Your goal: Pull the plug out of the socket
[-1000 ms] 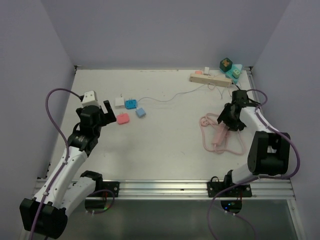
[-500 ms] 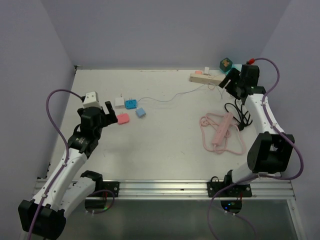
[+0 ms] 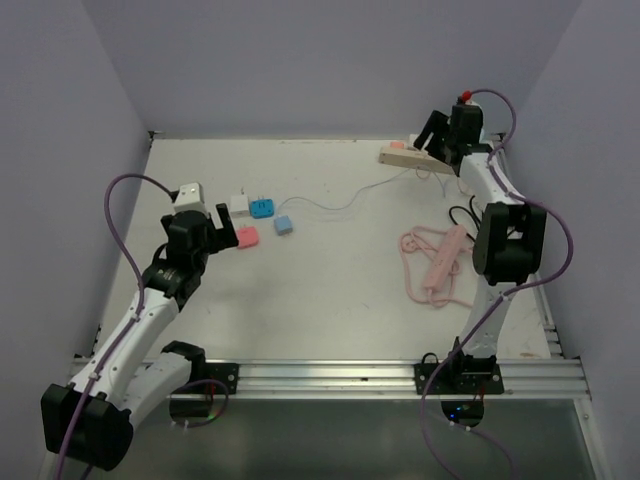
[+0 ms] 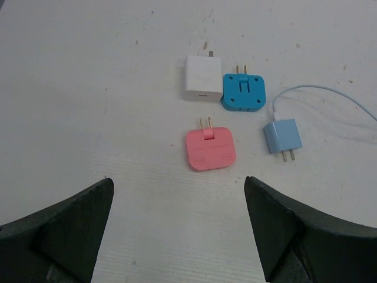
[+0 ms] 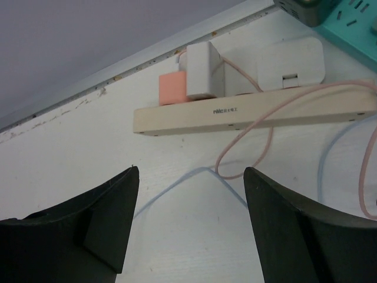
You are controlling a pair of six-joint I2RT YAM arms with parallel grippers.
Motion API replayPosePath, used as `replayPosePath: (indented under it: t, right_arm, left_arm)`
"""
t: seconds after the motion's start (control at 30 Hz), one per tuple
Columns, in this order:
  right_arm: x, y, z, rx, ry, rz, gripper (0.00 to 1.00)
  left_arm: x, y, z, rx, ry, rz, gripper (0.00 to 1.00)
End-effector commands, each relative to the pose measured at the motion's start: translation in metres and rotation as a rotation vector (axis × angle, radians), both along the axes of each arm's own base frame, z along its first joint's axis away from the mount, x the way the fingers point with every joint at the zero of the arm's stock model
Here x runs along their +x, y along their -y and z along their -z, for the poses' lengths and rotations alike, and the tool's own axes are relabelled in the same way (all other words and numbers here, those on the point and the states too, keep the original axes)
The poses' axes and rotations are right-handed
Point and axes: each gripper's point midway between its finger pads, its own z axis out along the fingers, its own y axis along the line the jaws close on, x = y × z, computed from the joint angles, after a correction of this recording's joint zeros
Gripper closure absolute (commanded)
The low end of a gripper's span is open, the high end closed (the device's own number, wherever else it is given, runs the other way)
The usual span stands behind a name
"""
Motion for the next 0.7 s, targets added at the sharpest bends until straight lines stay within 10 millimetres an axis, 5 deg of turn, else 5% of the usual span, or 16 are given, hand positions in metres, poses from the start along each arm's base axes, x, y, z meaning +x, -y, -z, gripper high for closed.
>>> replayPosePath:
  t: [0.0, 0.07, 0.1, 0.33, 0.47, 0.67]
  right_arm:
    - [0.038, -0.002, -0.03, -0.126, 0.154, -0.003, 0.24]
    - [0.049, -0.007, -0.037, -0.177, 0.166, -0.011, 0.24]
    - [0.056, -0.01, -0.014, -0.198, 0.119, -0.028, 0.24]
    - [0.084, 0.0, 0.032, -0.274, 0.06, 0.008, 0.24]
    - [0.101, 0.008, 0.04, -0.33, 0.043, 0.012, 0.23]
    - [0.095, -0.003, 0.083, -0.275, -0.06, -0.078, 0.24]
  left_arm:
    - [0.008, 0.0, -0.013, 0.004, 0.076, 0.014, 0.04]
    - [0.008, -0.001, -0.014, 0.006, 0.085, 0.011, 0.04]
    - [0.008, -0.001, -0.013, 0.007, 0.086, 0.012, 0.04]
    - [0.009, 0.0, -0.008, 0.015, 0.077, 0.02, 0.04]
    - [0.01, 0.0, -0.003, 0.02, 0.06, 0.02, 0.04]
    - [0.01, 0.0, -0.002, 0.024, 0.053, 0.022, 0.04]
